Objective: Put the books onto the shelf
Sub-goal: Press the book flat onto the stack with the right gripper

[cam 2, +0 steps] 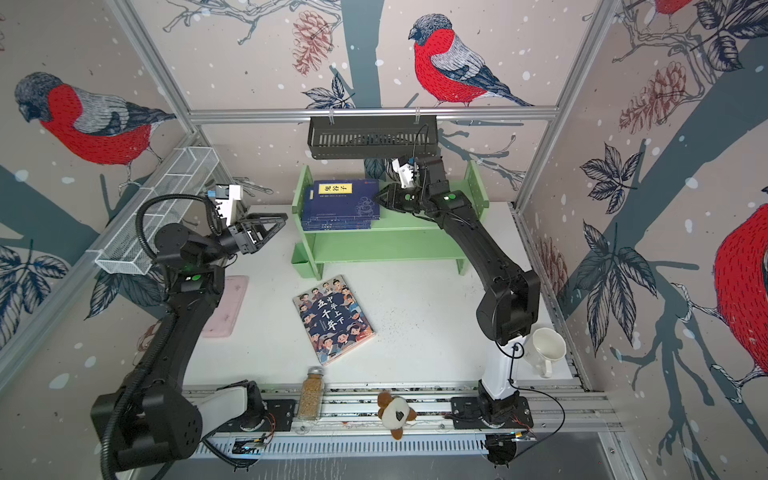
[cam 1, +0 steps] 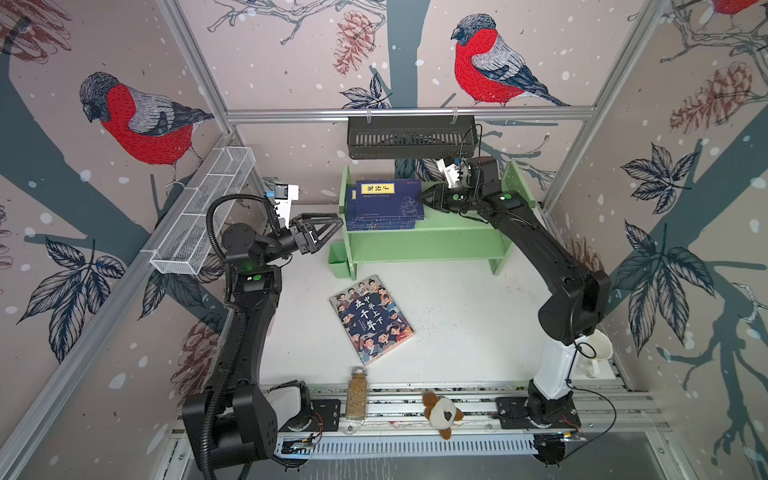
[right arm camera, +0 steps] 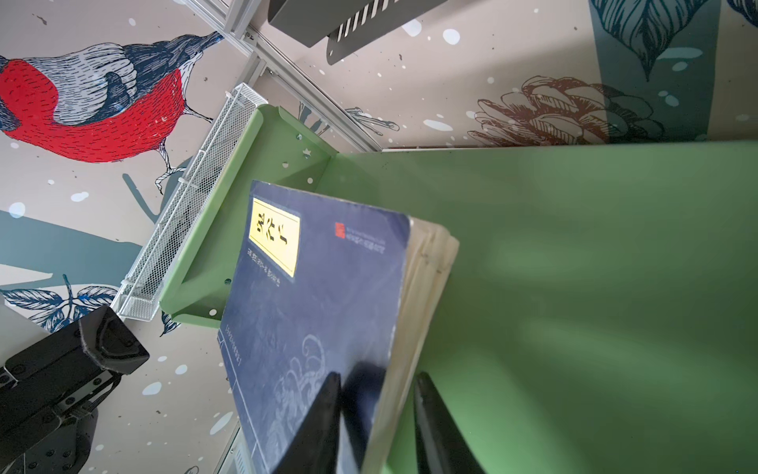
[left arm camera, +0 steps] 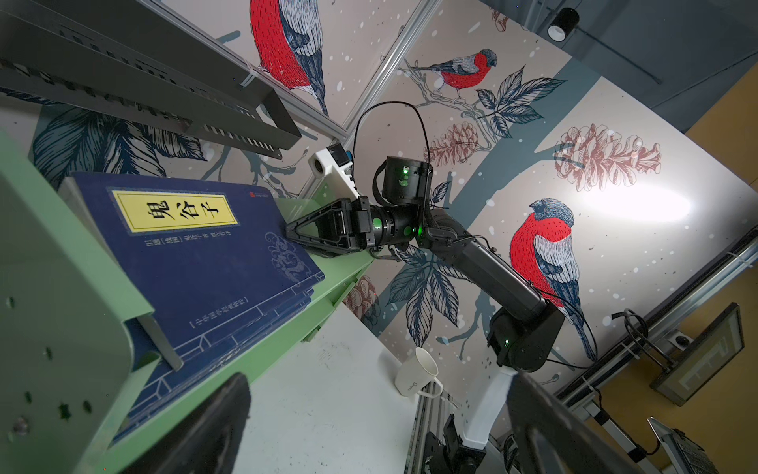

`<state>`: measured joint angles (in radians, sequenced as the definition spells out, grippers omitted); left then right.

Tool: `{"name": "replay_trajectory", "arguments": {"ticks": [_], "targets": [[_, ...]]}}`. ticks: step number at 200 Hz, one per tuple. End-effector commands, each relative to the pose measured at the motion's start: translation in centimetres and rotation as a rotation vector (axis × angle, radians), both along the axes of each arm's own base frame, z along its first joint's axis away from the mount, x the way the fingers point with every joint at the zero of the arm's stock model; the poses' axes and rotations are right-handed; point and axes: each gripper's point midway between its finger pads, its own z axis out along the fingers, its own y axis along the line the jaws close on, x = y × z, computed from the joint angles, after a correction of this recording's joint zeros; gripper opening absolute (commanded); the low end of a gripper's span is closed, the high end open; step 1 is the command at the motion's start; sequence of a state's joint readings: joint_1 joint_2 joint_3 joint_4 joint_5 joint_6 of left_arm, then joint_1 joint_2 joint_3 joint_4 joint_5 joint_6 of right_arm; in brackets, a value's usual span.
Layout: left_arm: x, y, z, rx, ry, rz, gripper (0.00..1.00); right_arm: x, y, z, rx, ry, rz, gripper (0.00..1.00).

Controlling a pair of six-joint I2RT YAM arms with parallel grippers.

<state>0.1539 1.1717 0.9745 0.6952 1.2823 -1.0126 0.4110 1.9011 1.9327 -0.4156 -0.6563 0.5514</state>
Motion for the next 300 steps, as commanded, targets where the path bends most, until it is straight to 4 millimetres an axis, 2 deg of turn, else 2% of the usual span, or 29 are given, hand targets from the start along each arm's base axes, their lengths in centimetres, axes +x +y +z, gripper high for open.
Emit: {"name": "replay_trajectory", "arguments": {"ticks": [1, 38, 65, 155, 300], "targets": [[-0.5, -0.1, 0.4, 0.016, -0.046, -0.009, 0.98, 0.1, -0.2, 0.8, 0.002, -0.038, -0.010, 0.19], [-0.6, -0.1, 0.4, 0.016, -0.046, -0.010, 0.98, 0.0, -0.1, 1.0, 0.008, -0.047, -0.004, 0.05], [-0.5, -0.1, 0.2, 0.016, -0.045, -0.009, 0.98, -0.1, -0.1, 1.4, 0.014, -0.056, -0.001, 0.02], [-0.7, -0.1, 0.2, 0.019, -0.050, -0.007, 0.98, -0.9, 1.1, 2.0, 0.019, -0.080, 0.039, 0.01], [-0.7, -0.1, 0.2, 0.026, -0.055, -0.004, 0.98, -0.8, 2.1, 2.2, 0.025, -0.078, 0.044, 0.01]]}}
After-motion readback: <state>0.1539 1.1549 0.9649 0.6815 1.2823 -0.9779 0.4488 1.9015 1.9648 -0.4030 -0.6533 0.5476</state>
